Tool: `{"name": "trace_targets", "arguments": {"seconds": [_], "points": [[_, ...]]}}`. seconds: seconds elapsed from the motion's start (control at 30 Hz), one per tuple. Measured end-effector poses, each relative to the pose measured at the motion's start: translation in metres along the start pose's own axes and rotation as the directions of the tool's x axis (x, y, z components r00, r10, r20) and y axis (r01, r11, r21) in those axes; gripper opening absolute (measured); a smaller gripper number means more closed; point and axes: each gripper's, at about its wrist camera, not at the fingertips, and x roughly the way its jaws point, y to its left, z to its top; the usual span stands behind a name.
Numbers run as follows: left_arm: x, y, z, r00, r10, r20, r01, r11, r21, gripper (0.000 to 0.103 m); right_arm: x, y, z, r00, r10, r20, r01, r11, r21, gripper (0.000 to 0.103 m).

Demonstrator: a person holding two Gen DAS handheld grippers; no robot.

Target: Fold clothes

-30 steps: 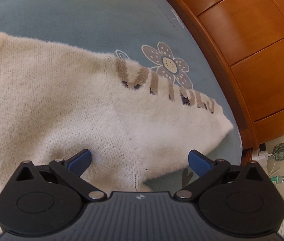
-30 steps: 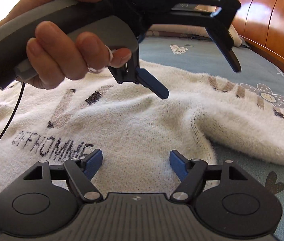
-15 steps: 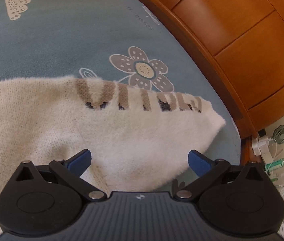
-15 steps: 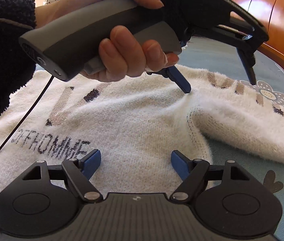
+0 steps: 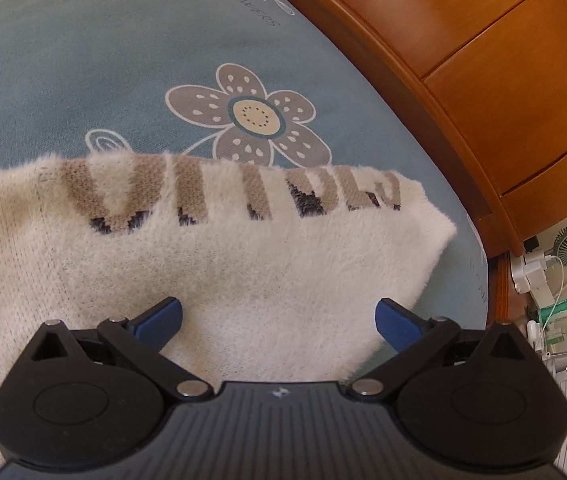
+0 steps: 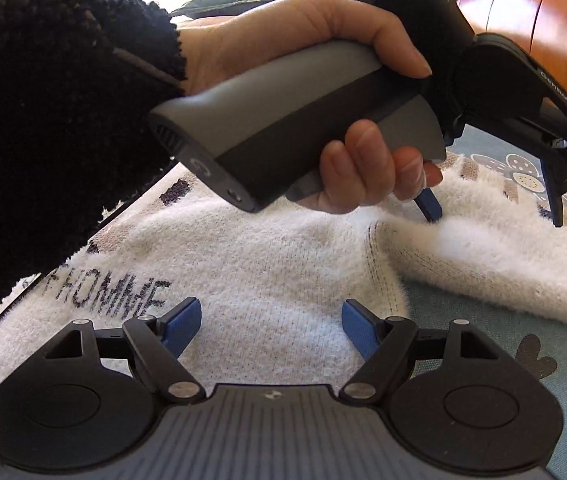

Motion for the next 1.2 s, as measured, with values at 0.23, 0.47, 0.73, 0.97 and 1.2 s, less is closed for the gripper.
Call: {"name": "trace_targets", "arguments": {"seconds": [0.23,0.47,0.73,0.97,1.2], "points": [[-0.041,-0.008,-0.032,1.000,-0.025,0.018,0.024,0.998,0.063,0.102,-0.007,-0.004,0.000,1.000,0.003,0.008,-0.003,1.000,0.006,0.081],[-0.067,0.011,-0.050,0.995,-0.013,0.096,0.013,1.000,0.005,0.102,-0.016,-0.027,0.006,0.998,0.017,0.053,-0.021,0.997,0.075,0.081],[-0.083,0.044,-0.073,0.991,0.009,0.137,0.005,0.994,-0.106,0.102,0.003,-0.140,-0.001,0.973,0.225,0.056,-0.219,0.813,0.539,0.081],[-0.089,0.032,-0.101,0.991,-0.009,0.137,0.014,0.999,-0.038,0.102,0.023,-0.183,-0.005,0.934,0.307,0.182,-0.342,0.628,0.699,0.080],[-0.086,0.010,-0.118,0.991,0.001,0.134,-0.014,0.996,0.093,0.102,0.037,-0.200,0.007,0.966,0.168,0.199,-0.257,0.732,0.631,0.024]]}}
